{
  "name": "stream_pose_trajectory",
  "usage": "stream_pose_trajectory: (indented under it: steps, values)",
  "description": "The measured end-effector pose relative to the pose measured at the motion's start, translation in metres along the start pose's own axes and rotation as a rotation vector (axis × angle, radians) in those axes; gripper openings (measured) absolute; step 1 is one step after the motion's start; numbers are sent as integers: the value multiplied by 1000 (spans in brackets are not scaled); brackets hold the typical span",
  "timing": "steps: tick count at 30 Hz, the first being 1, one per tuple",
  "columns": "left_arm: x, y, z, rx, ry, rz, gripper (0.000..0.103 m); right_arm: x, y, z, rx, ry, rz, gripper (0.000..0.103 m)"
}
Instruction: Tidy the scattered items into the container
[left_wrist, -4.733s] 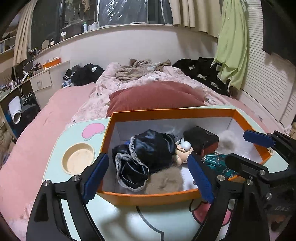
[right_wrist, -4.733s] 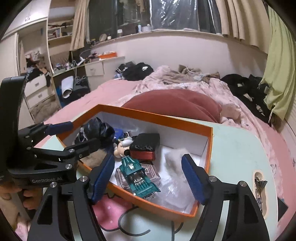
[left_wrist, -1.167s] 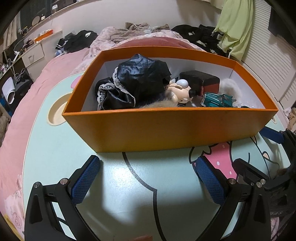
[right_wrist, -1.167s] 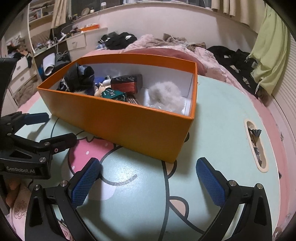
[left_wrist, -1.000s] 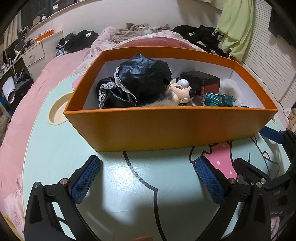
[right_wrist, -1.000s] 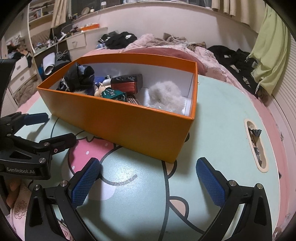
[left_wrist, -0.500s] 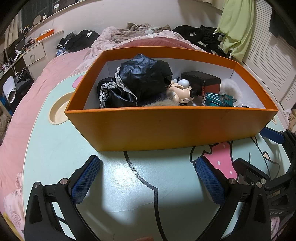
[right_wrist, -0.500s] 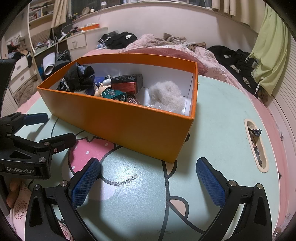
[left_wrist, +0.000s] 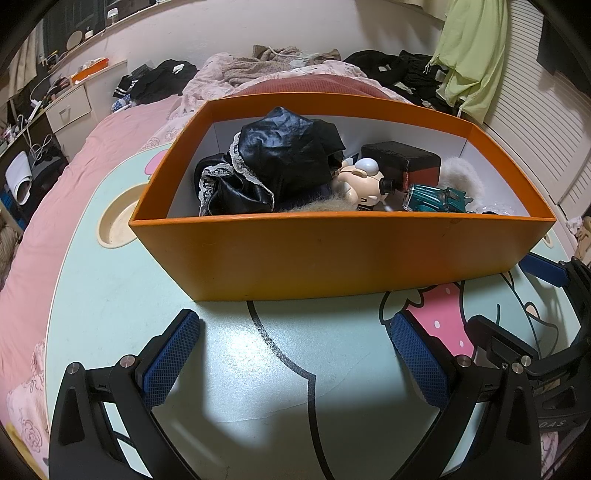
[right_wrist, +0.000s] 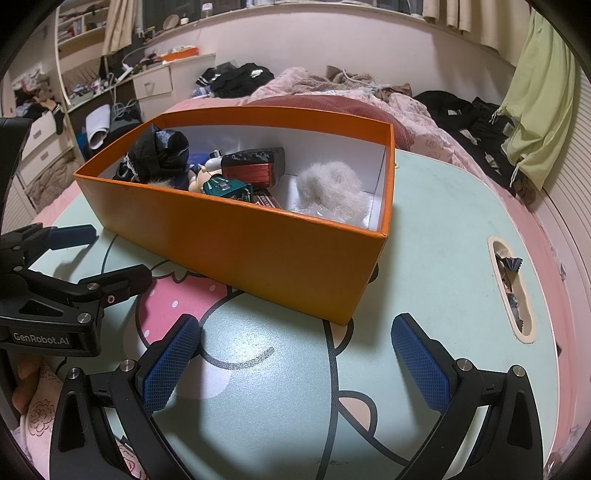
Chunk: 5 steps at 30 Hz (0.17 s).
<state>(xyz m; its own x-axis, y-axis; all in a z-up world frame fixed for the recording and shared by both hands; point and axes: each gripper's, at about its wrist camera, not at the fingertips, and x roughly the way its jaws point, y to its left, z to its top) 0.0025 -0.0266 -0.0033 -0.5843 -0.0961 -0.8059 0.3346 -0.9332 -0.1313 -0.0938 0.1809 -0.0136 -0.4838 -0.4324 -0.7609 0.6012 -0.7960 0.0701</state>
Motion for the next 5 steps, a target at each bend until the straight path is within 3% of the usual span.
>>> stream_pose_trajectory:
  steps: [5]
  values:
    - [0, -1, 0, 0, 1, -2, 103, 0, 0, 0, 0, 0, 0, 103]
